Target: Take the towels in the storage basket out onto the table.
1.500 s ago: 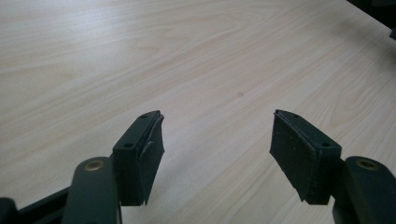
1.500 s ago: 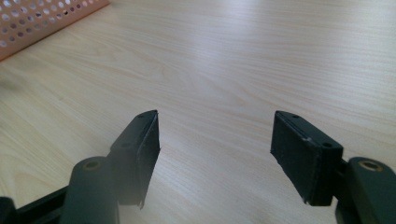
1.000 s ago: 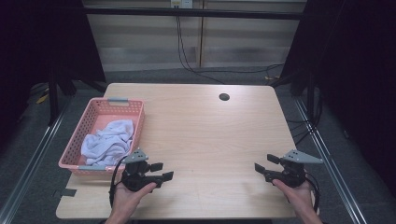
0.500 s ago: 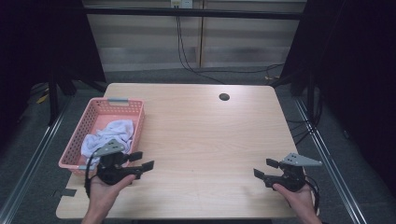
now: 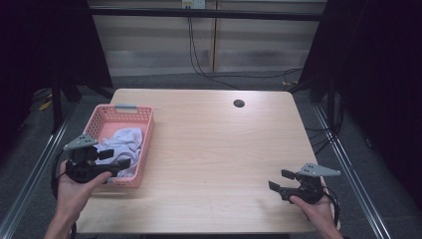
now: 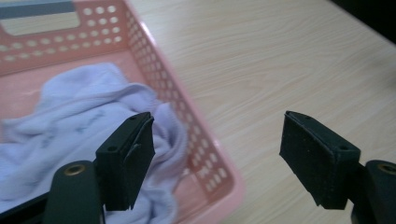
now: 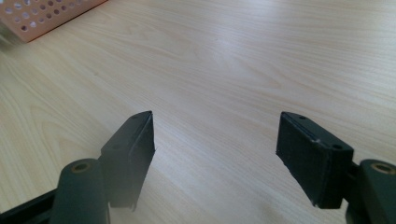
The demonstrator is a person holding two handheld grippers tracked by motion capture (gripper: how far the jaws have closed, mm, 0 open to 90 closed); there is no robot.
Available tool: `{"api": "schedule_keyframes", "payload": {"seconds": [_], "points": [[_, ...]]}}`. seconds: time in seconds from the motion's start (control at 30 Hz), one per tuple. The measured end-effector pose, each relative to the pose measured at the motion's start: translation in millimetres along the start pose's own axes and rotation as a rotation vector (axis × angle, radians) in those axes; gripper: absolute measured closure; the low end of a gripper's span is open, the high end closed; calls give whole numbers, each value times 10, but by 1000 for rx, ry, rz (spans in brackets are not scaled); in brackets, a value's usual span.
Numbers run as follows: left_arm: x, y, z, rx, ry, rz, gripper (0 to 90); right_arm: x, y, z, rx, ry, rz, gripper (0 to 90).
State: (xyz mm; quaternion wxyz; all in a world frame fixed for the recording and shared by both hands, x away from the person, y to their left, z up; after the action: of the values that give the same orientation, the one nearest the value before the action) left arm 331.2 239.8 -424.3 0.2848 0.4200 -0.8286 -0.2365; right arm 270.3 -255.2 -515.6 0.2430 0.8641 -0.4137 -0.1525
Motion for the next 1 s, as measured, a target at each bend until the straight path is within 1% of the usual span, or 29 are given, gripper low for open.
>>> {"api": "schedule_keyframes", "payload": {"seconds": [0.03, 0.07, 0.1, 0.13, 0.17, 0.2, 0.23, 0.27, 0.3, 0.33, 0.37, 0.4, 0.43, 0.5, 0.57, 0.6, 0.63, 0.7, 0.73, 0.77, 0.8, 0.83, 0.87, 0.9, 0.93, 0.97, 1.0], "points": [[-12, -1, -21, 4, 16, 12, 238, -5, -3, -4, 3, 5, -5, 275], [-44, 1, -47, 4, 22, 29, 238, -5, -3, -4, 3, 5, -5, 275], [-133, -10, -85, -6, 19, -7, 244, -7, -7, -2, 2, 8, -8, 274], [-133, -10, -85, -6, 19, -7, 241, -7, -7, -2, 2, 8, -8, 274], [-186, -28, -105, -24, 15, -24, 241, -9, -9, 1, -1, 7, -10, 274], [-226, -42, -124, -35, 14, -29, 243, -14, -10, 4, -4, 5, -11, 275], [-270, -58, -139, -47, 13, -49, 243, -22, -10, -1, 1, 12, -18, 275], [-304, -71, -157, -53, 14, -59, 243, -22, -10, -1, 1, 12, -18, 275], [-338, -81, -183, -55, 12, -56, 238, -26, -10, -3, 1, 11, -17, 274], [-367, -93, -195, -63, 14, -63, 237, -29, -10, -3, -1, 10, -16, 274], [-396, -99, -209, -66, 12, -77, 234, -29, -14, -5, 1, 13, -18, 274], [-433, -100, -221, -72, -2, -89, 220, -29, -16, -3, -1, 13, -21, 274], [-450, -113, -234, -68, 7, -88, 208, -27, -20, -2, -3, 14, -20, 272], [-500, -139, -230, -77, -3, -98, 200, -27, -24, -1, -4, 11, -21, 271], [-548, -186, -200, -101, -1, -88, 172, -32, -24, -4, -2, 11, -29, 268], [-591, -230, -171, -113, 1, -110, 170, -35, -22, -8, 1, 13, -31, 268], [-617, -249, -146, -137, -2, -115, 165, -50, -20, -9, 0, 22, -36, 268], [-643, -331, -91, -167, -9, -108, 166, -54, -25, -8, 0, 24, -38, 267], [-641, -360, -79, -167, -1, -103, 166, -55, -32, -5, -5, 22, -40, 262], [-663, -391, -62, -185, -13, -100, 167, -55, -36, -5, -5, 24, -43, 259], [-684, -407, -51, -200, -15, -100, 165, -59, -36, -12, -1, 21, -45, 259], [-726, -449, -44, -213, 14, -114, 164, -61, -35, -17, 2, 22, -45, 259], [-756, -464, -40, -228, 20, -124, 167, -67, -34, -22, 6, 22, -48, 258], [-788, -502, -44, -229, 41, -143, 166, -71, -33, -22, 5, 23, -49, 258], [-793, -532, -43, -232, 53, -142, 165, -74, -35, -24, 7, 29, -51, 258], [-809, -585, -28, -277, 36, -129, 165, -71, -41, -18, 0, 30, -50, 256], [-809, -585, -28, -277, 36, -129, 165, -71, -41, -18, 0, 30, -50, 256]]}}
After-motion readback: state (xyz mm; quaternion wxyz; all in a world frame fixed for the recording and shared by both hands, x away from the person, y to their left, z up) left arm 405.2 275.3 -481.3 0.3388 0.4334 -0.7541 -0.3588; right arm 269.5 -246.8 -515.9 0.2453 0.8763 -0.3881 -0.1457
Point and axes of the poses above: each handheld gripper's, and its own axes: y roughly backward along the jaws, z roughly out of its underside, x roughly to its right, the point moved 8 cm from there along -y, roughly forward along the jaws, and after that the axes turned 8 degrees about y, right-handed, at the moved point
